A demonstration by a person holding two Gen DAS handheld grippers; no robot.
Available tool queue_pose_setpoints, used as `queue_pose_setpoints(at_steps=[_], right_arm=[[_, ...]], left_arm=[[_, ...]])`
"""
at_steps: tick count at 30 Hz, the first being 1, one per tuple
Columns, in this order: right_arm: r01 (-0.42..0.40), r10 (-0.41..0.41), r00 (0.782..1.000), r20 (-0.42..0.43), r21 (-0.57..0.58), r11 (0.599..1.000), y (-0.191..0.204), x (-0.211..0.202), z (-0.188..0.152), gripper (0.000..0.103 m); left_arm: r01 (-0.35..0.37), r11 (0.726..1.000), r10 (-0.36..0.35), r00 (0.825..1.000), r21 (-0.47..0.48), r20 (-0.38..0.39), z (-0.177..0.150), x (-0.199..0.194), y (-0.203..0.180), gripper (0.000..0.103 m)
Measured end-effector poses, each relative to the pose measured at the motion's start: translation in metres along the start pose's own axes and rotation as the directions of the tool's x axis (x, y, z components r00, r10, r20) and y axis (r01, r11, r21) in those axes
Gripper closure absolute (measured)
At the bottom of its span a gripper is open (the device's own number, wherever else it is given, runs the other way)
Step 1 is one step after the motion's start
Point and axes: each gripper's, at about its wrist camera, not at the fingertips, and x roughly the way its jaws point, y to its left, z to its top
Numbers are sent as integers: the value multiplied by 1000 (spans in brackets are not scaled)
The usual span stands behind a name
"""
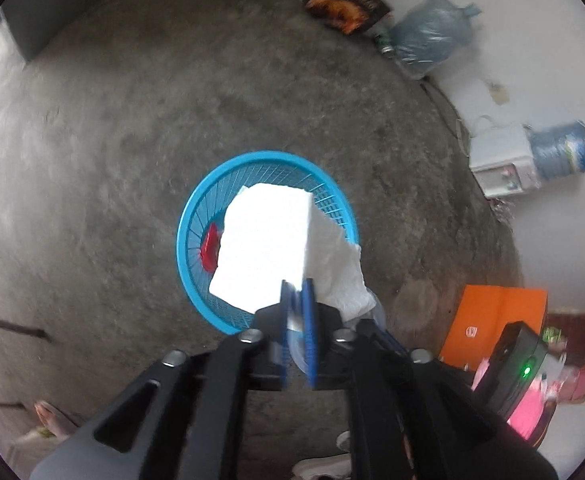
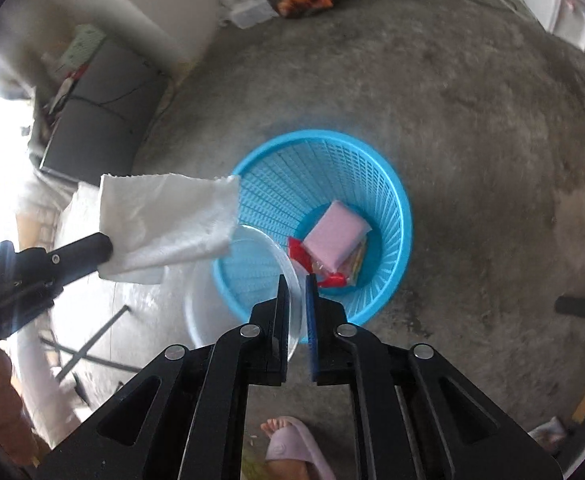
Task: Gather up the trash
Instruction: 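Carry the tissue and lid over the blue basket and open both grippers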
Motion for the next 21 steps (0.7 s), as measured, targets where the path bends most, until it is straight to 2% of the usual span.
queue_pose_setpoints(at_steps=[1, 4, 7, 14, 16, 21], right_arm=[[1, -1, 1000, -8, 13, 1000, -2, 6, 2, 90], [7, -6, 1000, -19, 60, 998, -11, 18, 5, 73], [24, -21, 999, -33, 84, 996, -15, 25, 4, 70], [45, -45, 999, -10, 71, 996, -15, 7, -8, 65], [48, -49, 999, 7, 62, 997, -14, 0, -11, 62], [48, -49, 997, 60, 20, 999, 2, -32, -25, 46]], left_arm=[[-6, 1000, 6, 1000, -22, -3, 3, 6, 3, 70], [-15, 998, 16, 1000, -63, 8, 6, 14, 7, 61], [8, 998, -8, 1000, -68, 1, 3, 9, 10, 59], [26, 997, -22, 998, -66, 63, -6, -24, 11, 53], [36, 997, -30, 996, -66, 82, -10, -37, 11, 48], [59, 995, -48, 990, -78, 136, -30, -82, 19, 40]])
